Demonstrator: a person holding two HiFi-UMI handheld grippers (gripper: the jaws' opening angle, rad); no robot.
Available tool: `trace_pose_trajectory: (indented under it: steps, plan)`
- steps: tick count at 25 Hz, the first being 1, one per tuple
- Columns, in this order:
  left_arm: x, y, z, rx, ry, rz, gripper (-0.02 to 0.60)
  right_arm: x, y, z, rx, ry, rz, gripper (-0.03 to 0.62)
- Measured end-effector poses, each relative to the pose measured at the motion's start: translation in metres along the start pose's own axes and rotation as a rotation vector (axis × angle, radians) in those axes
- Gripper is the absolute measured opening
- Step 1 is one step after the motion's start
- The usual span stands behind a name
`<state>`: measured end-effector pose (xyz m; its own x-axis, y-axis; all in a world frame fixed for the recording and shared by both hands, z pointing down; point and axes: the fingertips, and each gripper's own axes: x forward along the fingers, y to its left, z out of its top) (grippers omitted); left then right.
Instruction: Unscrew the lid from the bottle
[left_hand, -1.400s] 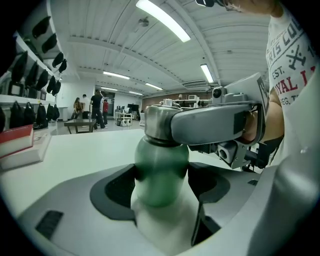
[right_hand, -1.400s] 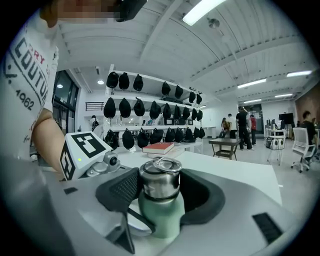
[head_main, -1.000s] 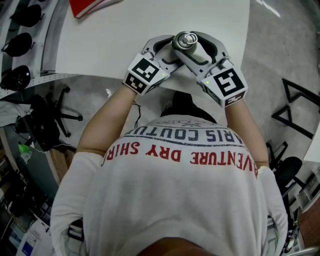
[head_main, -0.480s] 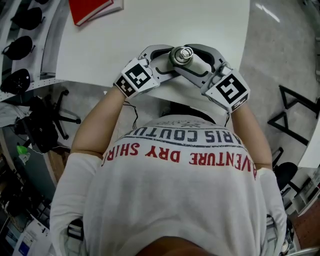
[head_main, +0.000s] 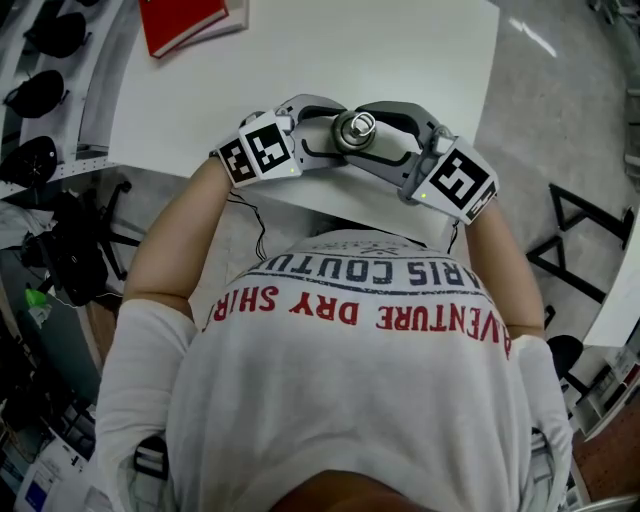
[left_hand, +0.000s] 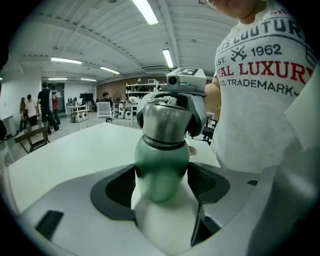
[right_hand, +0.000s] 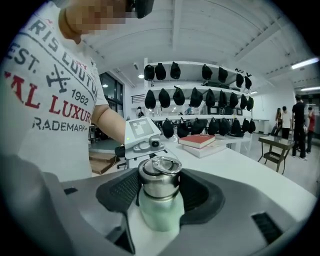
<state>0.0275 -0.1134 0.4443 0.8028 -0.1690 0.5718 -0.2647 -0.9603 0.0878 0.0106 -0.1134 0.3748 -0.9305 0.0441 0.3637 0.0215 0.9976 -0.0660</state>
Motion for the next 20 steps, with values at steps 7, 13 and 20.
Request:
trace_pose_trajectory:
  steps: [7, 13, 20]
  plan:
    - [0.000, -0.001, -0.001, -0.037, 0.004, 0.022, 0.342, -0.001, -0.001, 0.000, 0.018, 0.015, -0.012, 0.252]
    - [-0.018, -0.002, 0.001, -0.105, -0.052, 0.081, 0.342, -0.004, -0.004, 0.022, 0.058, -0.056, -0.061, 0.252]
    - [-0.073, -0.006, 0.024, -0.256, -0.217, 0.229, 0.337, -0.032, -0.011, 0.049, 0.181, -0.176, -0.213, 0.252]
